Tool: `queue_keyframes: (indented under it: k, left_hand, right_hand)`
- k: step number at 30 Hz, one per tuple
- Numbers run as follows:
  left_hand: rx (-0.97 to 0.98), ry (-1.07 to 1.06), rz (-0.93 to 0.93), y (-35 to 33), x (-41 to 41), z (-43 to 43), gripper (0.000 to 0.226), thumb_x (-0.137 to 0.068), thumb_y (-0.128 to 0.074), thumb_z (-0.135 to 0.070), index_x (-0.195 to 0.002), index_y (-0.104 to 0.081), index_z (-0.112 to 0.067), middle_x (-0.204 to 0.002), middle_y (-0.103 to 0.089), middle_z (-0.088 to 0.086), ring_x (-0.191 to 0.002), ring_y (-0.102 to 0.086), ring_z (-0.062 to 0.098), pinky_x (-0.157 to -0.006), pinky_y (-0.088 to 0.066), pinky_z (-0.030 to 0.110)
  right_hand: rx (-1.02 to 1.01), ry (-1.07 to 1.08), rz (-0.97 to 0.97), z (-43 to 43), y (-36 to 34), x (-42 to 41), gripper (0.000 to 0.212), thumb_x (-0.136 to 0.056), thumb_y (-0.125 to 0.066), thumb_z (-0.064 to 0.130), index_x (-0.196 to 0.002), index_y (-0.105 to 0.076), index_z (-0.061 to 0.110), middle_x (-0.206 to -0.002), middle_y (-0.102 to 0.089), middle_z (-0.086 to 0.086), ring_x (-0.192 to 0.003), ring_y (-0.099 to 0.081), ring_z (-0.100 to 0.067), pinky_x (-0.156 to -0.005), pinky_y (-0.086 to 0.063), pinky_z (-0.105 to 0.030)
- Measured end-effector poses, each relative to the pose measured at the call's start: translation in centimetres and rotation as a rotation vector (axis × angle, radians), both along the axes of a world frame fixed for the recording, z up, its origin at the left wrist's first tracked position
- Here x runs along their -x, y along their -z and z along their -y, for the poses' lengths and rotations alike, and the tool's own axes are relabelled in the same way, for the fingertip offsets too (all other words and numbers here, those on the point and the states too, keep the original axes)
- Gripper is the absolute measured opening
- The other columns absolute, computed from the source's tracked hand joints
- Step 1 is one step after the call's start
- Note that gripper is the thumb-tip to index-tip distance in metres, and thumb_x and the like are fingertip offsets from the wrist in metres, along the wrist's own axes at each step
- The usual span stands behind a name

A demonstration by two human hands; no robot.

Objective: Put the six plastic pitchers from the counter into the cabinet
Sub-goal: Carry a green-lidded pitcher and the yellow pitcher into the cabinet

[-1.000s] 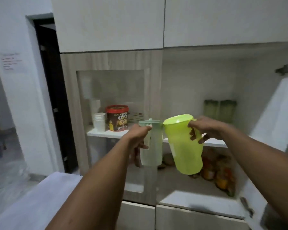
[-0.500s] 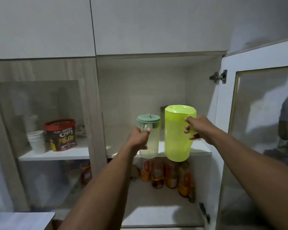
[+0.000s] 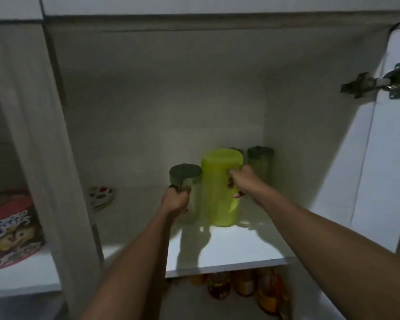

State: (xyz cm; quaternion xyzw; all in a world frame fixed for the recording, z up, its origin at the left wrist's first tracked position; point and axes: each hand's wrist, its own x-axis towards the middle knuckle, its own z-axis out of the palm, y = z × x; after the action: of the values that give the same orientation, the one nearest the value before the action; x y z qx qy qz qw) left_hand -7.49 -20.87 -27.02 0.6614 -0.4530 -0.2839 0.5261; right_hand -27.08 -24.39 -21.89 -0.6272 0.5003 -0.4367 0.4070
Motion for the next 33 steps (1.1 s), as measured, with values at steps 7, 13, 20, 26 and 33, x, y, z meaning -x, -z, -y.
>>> queue_keyframes:
  k: [7, 13, 20, 26, 33]
  left_hand:
    - [-0.037, -0.029, 0.005, 0.3, -4.8, 11.1, 0.050, -0.099, -0.054, -0.044, -0.131, -0.053, -0.006, -0.105, -0.060, 0.010, -0.080, -0.065, 0.024, -0.087, -0.061, 0.049]
    - [-0.114, -0.020, 0.231, 0.5, -7.5, 18.7, 0.048, -0.101, -0.053, -0.041, -0.138, -0.051, -0.011, -0.130, -0.057, 0.014, -0.106, -0.064, 0.031, -0.086, -0.056, 0.035]
    - [-0.125, -0.035, 0.161, 0.7, -8.5, 22.4, 0.060, -0.095, -0.049, -0.054, -0.133, -0.053, -0.008, -0.128, -0.063, 0.015, -0.108, -0.067, 0.037, -0.093, -0.058, 0.046]
    - [-0.161, -0.056, 0.224, -0.1, -8.2, 21.7, 0.071, -0.093, -0.046, -0.063, -0.135, -0.051, -0.006, -0.128, -0.063, 0.016, -0.098, -0.070, 0.034, -0.080, -0.061, 0.039]
    - [-0.188, -0.145, 0.320, -1.8, -7.1, 18.2, 0.080, -0.094, -0.046, -0.063, -0.147, -0.033, -0.005, -0.145, -0.041, 0.023, -0.133, -0.046, 0.043, -0.108, -0.043, 0.052]
  right_hand:
    - [-0.036, -0.006, -0.036, 10.4, -0.7, -6.0, 0.056, -0.098, -0.053, 0.033, -0.139, -0.039, -0.003, -0.104, -0.063, -0.017, -0.085, -0.063, -0.025, -0.058, -0.057, -0.035]
    - [-0.040, 0.086, -0.087, 16.9, -1.2, -9.3, 0.058, -0.099, -0.053, 0.036, -0.137, -0.043, -0.006, -0.121, -0.062, -0.025, -0.098, -0.067, -0.037, -0.073, -0.061, -0.048]
    - [-0.057, 0.123, -0.136, 20.9, -1.2, -10.5, 0.040, -0.097, -0.054, 0.039, -0.102, -0.057, -0.001, -0.093, -0.063, -0.019, -0.057, -0.061, -0.024, -0.055, -0.058, -0.038]
    - [-0.067, 0.141, -0.194, 21.1, -1.3, -10.4, 0.037, -0.094, -0.055, 0.035, -0.106, -0.055, 0.001, -0.101, -0.061, -0.018, -0.063, -0.063, -0.025, -0.042, -0.053, -0.030]
    - [0.131, 0.199, -0.390, 18.3, -1.5, -9.3, 0.090, -0.094, -0.056, 0.040, -0.154, -0.006, -0.003, -0.160, -0.022, -0.025, -0.144, -0.032, -0.039, -0.112, -0.035, -0.042]
